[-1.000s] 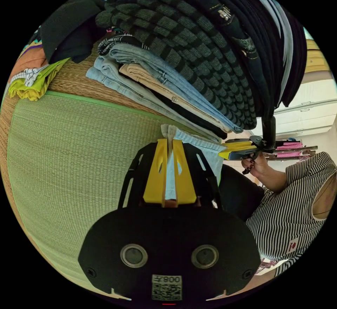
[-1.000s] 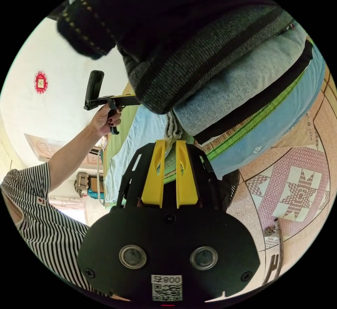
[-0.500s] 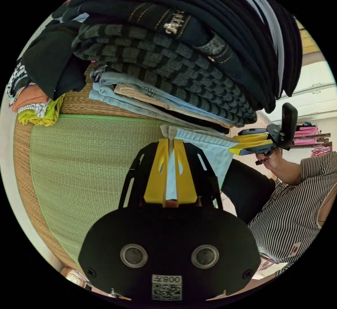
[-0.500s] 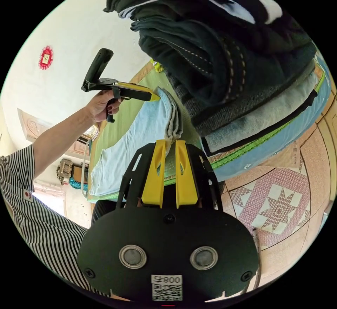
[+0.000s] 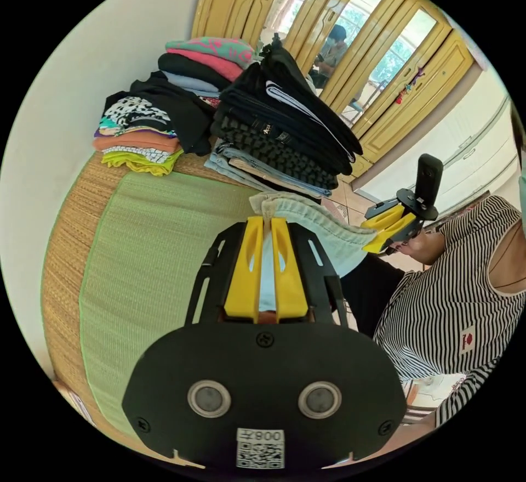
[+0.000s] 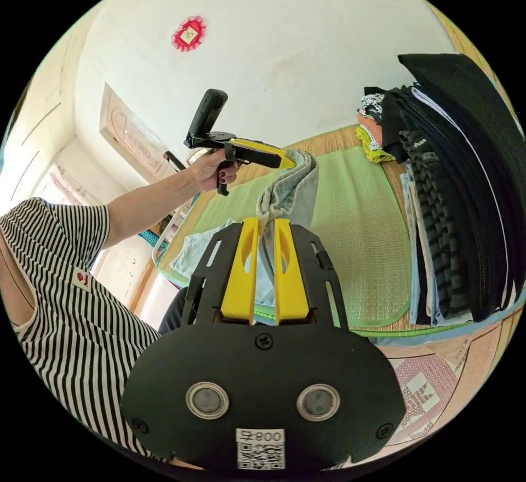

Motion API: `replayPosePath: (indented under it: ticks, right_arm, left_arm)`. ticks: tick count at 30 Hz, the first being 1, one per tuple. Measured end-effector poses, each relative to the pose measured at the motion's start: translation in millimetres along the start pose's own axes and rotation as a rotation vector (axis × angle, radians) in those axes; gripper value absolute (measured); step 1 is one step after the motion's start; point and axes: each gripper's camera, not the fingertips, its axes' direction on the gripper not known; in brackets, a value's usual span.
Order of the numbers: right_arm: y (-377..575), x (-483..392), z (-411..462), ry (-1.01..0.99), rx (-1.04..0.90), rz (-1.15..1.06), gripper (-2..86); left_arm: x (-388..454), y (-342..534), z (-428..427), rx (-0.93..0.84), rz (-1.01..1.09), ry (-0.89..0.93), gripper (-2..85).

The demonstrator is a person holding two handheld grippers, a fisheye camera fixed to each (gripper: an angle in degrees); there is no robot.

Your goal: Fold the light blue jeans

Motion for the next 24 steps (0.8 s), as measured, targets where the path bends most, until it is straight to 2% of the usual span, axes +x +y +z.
replayPosePath:
  ticks: [8,15,19,20,24]
  right_arm:
    - [-30.8,-107.3,112.4,-0.148,-0.188,-0.214,5.0]
    - [-28.1,-151.8,239.0,-0.188,-0.434,-0.252,5.0]
    - [-24.1,-161.4,299.7,-0.188,-0.555,-0.237,5.3]
    - [-22.7,-164.9,317.3,-0.175,-0.588,-0.236,5.5]
    - [-18.2,-179.4,369.5,-0.212,-0.717,-0.242,6.3]
  left_arm:
    - [-12.5,198.6,-122.0,0.139,-0.236,-0.019,2.4]
    - [-38.9,340.1,-142.5,0.167,-0.502,0.052,2.4]
    - [-50.1,417.5,-150.3,0.163,-0.74,0.042,1.4]
    - [-49.4,440.0,-157.8,0.187,-0.819,0.023,1.4]
    - [-29.6,493.4,-179.3,0.349,-0.901,0.099,2.3]
